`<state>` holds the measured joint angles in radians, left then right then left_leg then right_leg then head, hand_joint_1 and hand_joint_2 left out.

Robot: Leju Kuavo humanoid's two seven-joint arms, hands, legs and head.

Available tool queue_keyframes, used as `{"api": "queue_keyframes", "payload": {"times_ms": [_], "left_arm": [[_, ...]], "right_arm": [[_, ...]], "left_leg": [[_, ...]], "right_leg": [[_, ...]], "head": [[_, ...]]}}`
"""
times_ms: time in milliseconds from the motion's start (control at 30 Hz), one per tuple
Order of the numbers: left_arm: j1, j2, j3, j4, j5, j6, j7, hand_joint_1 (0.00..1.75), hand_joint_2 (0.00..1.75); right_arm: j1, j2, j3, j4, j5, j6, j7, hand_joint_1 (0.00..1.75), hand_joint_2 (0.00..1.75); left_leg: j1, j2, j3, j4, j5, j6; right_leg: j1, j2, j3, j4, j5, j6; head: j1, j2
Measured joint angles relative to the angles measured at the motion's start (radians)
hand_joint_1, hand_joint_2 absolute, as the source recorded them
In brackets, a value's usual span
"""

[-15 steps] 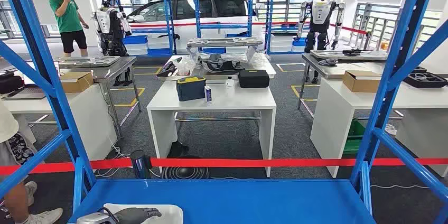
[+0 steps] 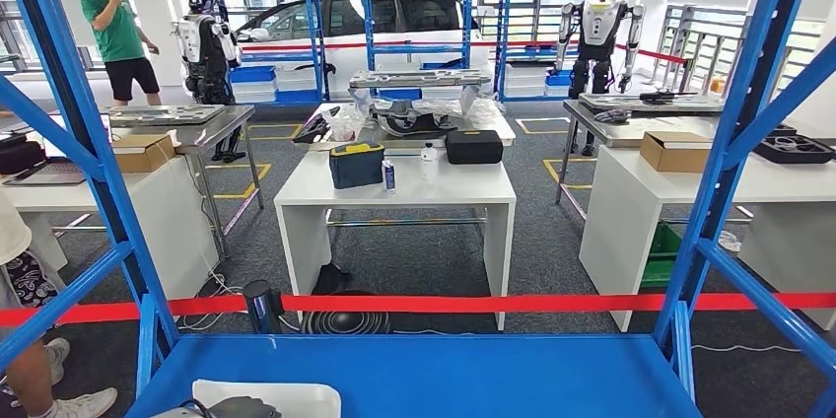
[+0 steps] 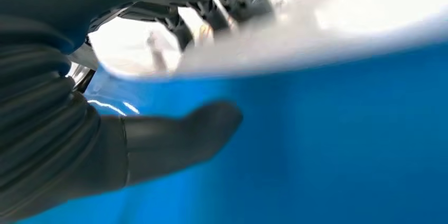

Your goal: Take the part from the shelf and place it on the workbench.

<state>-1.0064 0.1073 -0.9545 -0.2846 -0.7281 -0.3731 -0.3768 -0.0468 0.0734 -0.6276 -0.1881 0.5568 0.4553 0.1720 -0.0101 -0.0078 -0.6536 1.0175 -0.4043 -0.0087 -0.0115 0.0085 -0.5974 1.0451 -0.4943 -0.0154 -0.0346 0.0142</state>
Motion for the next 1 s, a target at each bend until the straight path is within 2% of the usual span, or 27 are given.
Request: {"api": "queue_keyframes", "payload": {"times_ms": [367, 633, 800, 1000], "left_arm": [[-0.002, -0.002, -0.006, -0.006, -0.005, 0.028, 0.001, 1.75, 1.75], [0.001, -0.008, -0.015, -0.006, -0.014, 0.068, 0.035, 1.75, 1.75], [0.019, -0.008, -0.022, -0.010, -0.023, 0.188, 0.027, 1.75, 1.75], [0.049, -0.011, -0.001, -0.026, 0.089, 0.378, 0.028, 1.75, 1.75]], "right_arm": [[-0.003, 0.001, -0.002, 0.000, -0.001, 0.000, 0.001, 0.00, 1.75], [-0.003, 0.001, -0.008, 0.000, -0.003, 0.000, 0.000, 0.00, 1.75], [-0.003, 0.002, -0.012, 0.000, -0.003, 0.000, -0.004, 0.00, 1.75], [-0.003, 0.004, -0.024, 0.000, -0.002, 0.000, -0.014, 0.00, 1.75]], "left_leg": [[0.000, 0.000, 0.003, 0.000, -0.001, 0.000], [0.000, 0.000, 0.004, 0.000, -0.001, 0.000], [0.000, 0.000, 0.004, 0.000, -0.001, 0.000], [0.000, 0.000, 0.004, 0.000, -0.001, 0.000]], "right_leg": [[0.000, 0.000, 0.003, 0.000, 0.000, 0.000], [0.000, 0.000, 0.004, 0.000, 0.000, 0.001], [0.000, 0.000, 0.004, 0.000, 0.000, 0.001], [0.000, 0.000, 0.004, 0.000, -0.001, 0.001]], "head": [[0.000, 0.000], [0.000, 0.000], [0.000, 0.000], [0.000, 0.000]]}}
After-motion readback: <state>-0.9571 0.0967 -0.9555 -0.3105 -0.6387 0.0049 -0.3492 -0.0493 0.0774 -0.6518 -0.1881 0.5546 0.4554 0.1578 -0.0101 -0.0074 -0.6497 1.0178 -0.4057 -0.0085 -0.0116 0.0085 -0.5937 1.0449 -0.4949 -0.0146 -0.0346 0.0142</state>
